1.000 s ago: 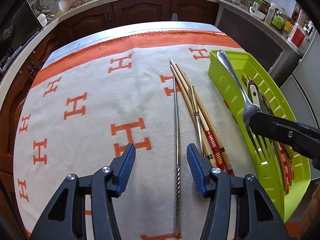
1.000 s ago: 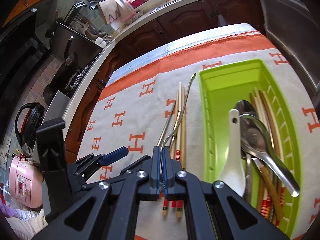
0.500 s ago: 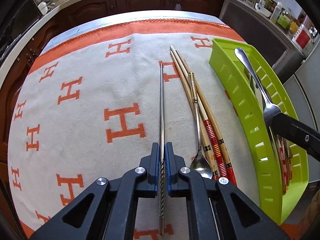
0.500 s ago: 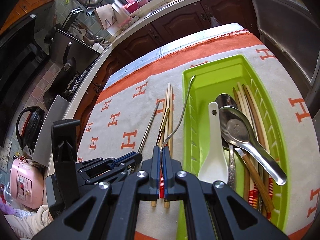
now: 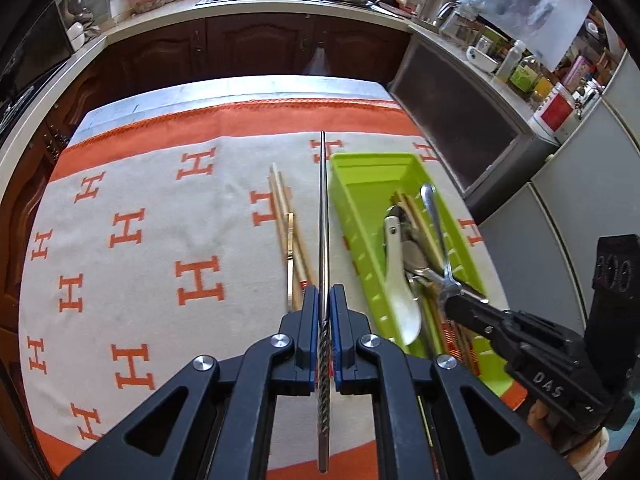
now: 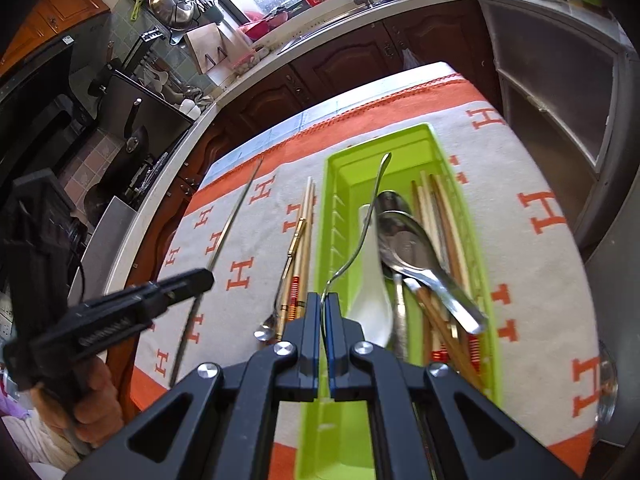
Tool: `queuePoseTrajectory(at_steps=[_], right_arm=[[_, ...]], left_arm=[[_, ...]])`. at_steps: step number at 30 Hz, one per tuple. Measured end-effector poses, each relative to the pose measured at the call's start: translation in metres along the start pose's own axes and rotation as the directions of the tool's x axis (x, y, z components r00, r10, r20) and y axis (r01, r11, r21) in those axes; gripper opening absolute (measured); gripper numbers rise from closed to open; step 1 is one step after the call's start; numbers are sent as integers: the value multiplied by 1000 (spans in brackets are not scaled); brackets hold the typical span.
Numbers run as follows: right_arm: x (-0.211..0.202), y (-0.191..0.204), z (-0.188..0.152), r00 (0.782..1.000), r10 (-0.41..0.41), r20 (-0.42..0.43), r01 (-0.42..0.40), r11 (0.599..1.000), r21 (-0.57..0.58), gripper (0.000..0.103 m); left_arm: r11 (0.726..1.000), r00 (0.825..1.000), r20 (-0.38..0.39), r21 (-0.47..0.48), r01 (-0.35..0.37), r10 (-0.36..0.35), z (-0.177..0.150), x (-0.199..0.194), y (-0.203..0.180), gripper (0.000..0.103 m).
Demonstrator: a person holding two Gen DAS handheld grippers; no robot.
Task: Organize utensils
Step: 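Carry the fork and metal chopstick into the green tray and open both tools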
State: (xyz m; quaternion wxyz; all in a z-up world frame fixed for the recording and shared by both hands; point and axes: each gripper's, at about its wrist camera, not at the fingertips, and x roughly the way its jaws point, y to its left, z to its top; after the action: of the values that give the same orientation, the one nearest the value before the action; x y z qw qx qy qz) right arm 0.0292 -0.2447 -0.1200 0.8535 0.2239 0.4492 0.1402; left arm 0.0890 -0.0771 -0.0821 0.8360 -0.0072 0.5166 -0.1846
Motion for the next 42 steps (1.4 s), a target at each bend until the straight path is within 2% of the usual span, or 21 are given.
queuePoseTrajectory(at_steps=[4, 10, 16, 18, 20, 23, 29, 42], right_arm=[[-8, -13, 2, 999, -43, -12, 43, 999, -13, 2], [-12, -31, -4, 995, -90, -48, 89, 996, -32, 3], [-9, -33, -13, 987, -132, -88, 125, 989, -75, 5], [-8, -33, -16, 985, -141, -96, 134, 988, -78, 5], [-10, -34, -16, 986, -134, -96, 128, 989, -70, 5], [-14, -34, -15, 989, -116, -92, 112, 992, -51, 4], [-23, -27, -13, 993, -94, -68, 90, 994, -58, 4], [-29, 5, -14, 998, -48, -51, 43, 995, -89, 4]], left_arm=[[998, 998, -44, 18, 56, -56, 15, 15, -34, 3], [996, 988, -124, 6, 89, -88, 16, 52, -68, 3], [997, 981, -190, 46, 58, -48, 0, 81, -82, 5], [996, 981, -192, 68, 50, -37, -6, 80, -83, 12], [995, 983, -180, 89, 37, -21, -9, 74, -84, 26], [993, 990, -143, 116, 28, -11, -10, 56, -80, 34], [992, 997, -70, 125, -18, 27, -10, 21, -63, 35], [993, 993, 34, 24, -112, 111, -8, -23, -5, 37]])
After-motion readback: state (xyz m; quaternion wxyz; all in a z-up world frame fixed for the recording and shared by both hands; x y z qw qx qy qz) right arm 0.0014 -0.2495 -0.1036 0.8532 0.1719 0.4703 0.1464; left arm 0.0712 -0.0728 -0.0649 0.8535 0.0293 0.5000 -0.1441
